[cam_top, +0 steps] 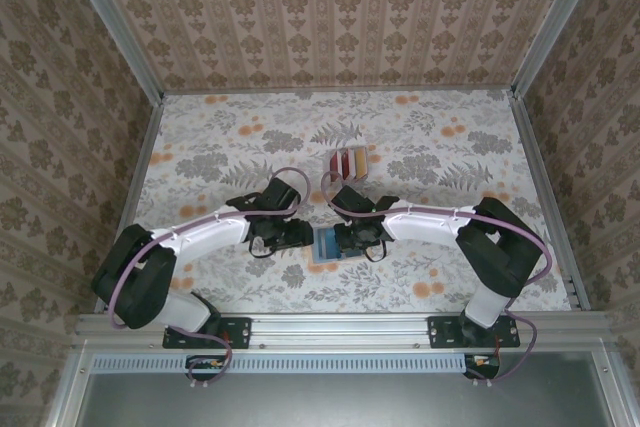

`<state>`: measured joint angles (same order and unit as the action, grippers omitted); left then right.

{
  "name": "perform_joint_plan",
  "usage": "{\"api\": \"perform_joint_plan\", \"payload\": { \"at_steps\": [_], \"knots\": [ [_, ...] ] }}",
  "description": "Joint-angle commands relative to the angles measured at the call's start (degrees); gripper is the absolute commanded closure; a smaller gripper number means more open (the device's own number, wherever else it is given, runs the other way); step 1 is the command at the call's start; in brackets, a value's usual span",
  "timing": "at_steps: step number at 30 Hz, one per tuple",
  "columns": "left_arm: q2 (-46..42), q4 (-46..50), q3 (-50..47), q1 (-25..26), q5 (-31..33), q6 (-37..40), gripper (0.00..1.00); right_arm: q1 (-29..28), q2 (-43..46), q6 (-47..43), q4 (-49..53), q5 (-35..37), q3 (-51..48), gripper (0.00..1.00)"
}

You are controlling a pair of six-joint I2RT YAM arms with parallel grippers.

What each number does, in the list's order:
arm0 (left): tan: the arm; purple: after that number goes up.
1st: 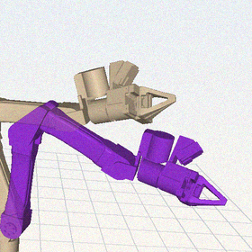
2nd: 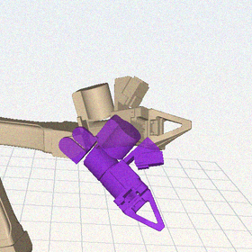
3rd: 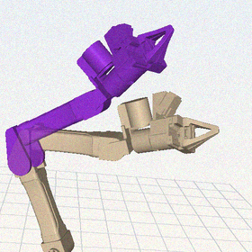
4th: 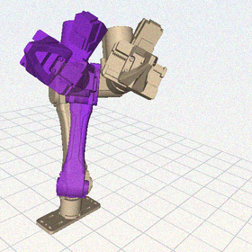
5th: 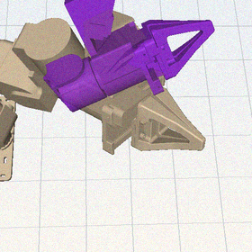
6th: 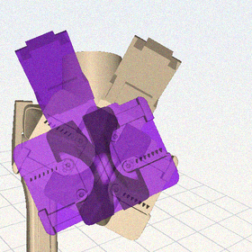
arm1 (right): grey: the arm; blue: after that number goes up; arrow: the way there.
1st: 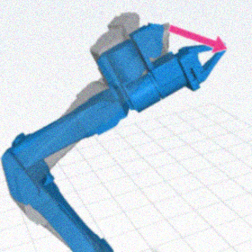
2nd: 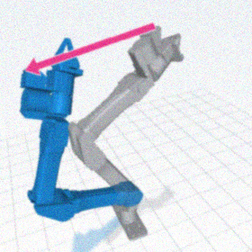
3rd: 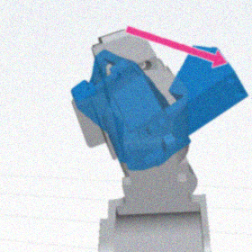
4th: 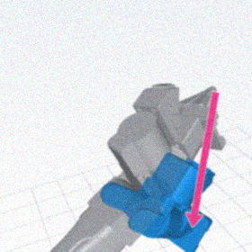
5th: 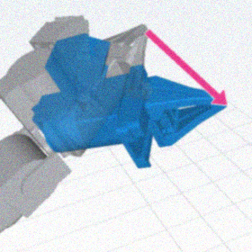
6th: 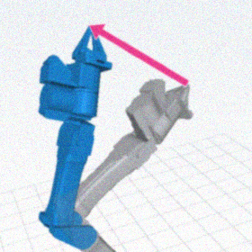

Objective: Put the credit cards into the card holder
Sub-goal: Insert the credit card into the card slot, then pick up the card holder from the center of the table.

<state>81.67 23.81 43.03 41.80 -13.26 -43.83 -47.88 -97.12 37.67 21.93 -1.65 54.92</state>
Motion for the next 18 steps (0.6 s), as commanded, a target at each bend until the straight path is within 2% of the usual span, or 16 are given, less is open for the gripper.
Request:
{"api": "perform_joint_plan", "payload": {
  "at_steps": [1, 9, 11, 14, 18],
  "knots": [
    [0.9, -1.0, 1.2, 0.6, -1.2, -0.8, 0.45, 0.2, 1.0, -0.1, 1.0, 1.2, -1.2, 0.86],
    [5.5, -2.1, 3.0, 2.2, -2.0, -0.9, 0.47, 0.2, 1.3, 0.1, 0.7, 1.5, -1.9, 0.86],
    [6.1, -2.1, 2.9, 2.3, -1.8, -1.1, 0.55, 0.2, 1.5, 0.2, 0.5, 1.5, -2.1, 0.86],
    [5.6, -2.0, 2.5, 2.2, -1.0, -1.2, 0.78, 0.2, 1.6, 0.2, 0.5, 1.5, -2.4, 0.86],
    [4.0, -1.6, 2.5, 2.0, -0.3, -1.2, 0.92, 0.2, 1.9, 0.4, 0.1, 1.4, -2.6, 0.86]
  ]
}}
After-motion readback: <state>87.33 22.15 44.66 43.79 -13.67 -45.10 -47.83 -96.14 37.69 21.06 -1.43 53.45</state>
